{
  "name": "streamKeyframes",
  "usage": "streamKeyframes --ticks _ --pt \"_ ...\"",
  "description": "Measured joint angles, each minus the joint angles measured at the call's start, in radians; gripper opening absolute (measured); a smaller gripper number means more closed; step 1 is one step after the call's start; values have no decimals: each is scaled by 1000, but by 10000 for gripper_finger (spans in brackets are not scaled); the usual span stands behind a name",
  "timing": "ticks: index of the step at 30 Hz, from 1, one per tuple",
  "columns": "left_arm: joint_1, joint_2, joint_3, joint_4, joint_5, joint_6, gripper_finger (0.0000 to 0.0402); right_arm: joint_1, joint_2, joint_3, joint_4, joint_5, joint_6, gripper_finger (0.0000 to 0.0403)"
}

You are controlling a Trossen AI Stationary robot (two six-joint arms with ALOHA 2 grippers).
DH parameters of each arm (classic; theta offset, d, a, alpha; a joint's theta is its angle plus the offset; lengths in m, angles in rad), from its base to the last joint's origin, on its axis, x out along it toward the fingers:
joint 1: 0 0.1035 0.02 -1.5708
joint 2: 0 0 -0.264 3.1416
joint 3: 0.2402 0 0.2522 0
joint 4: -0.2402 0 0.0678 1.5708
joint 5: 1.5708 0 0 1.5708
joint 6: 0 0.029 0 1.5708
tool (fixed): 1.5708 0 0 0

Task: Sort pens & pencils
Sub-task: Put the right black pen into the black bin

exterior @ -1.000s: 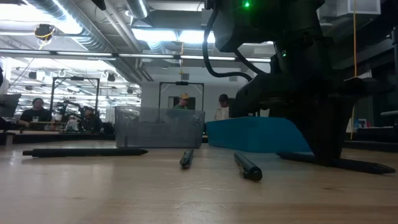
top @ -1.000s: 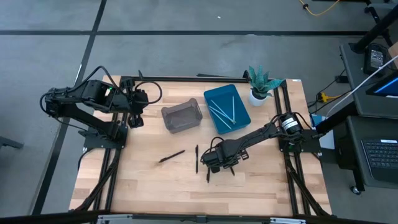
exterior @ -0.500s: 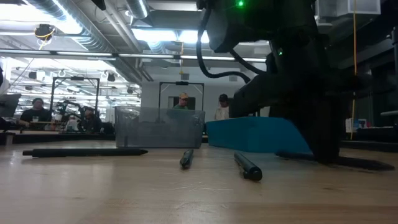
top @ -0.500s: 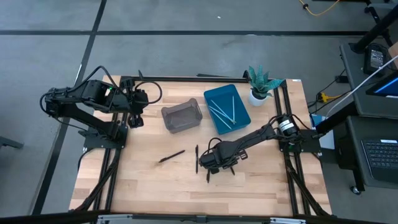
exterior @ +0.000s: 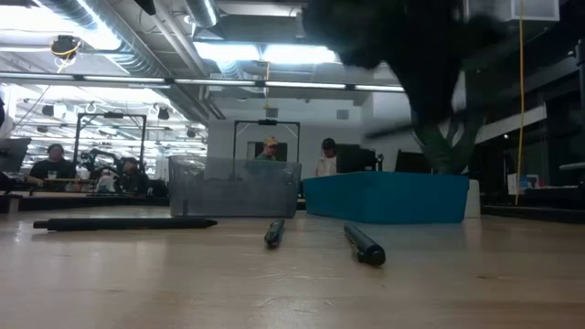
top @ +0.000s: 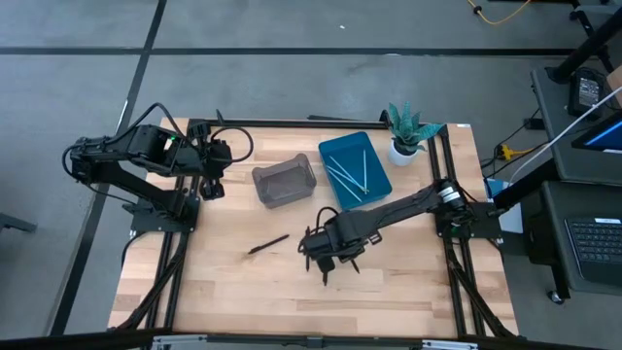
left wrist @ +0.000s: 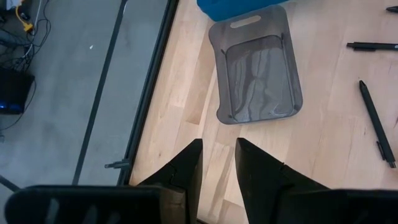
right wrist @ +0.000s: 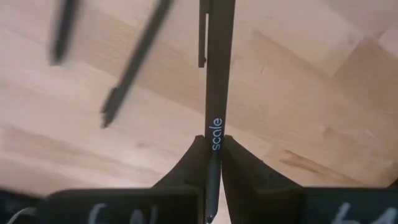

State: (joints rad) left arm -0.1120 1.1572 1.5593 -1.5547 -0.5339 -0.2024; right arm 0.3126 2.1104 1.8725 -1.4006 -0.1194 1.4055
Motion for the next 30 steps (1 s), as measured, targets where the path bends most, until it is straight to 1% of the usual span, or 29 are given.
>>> streamKeyframes --ticks 5,10,12,15,23,30 --pt "0 0 0 0 0 0 89 3 -3 168 -109 63 -1 27" --pt "0 0 0 0 0 0 89 -1 -3 262 -170 151 -2 27" --pt "0 0 0 0 0 0 89 -14 -3 278 -170 174 -18 27" --pt "0 0 0 0 0 0 89 -53 -3 282 -138 180 -78 27" --pt "0 0 0 0 0 -5 89 -194 -3 281 10 178 -325 27" --pt "0 0 0 0 0 -5 89 -317 -3 281 48 120 -498 27"
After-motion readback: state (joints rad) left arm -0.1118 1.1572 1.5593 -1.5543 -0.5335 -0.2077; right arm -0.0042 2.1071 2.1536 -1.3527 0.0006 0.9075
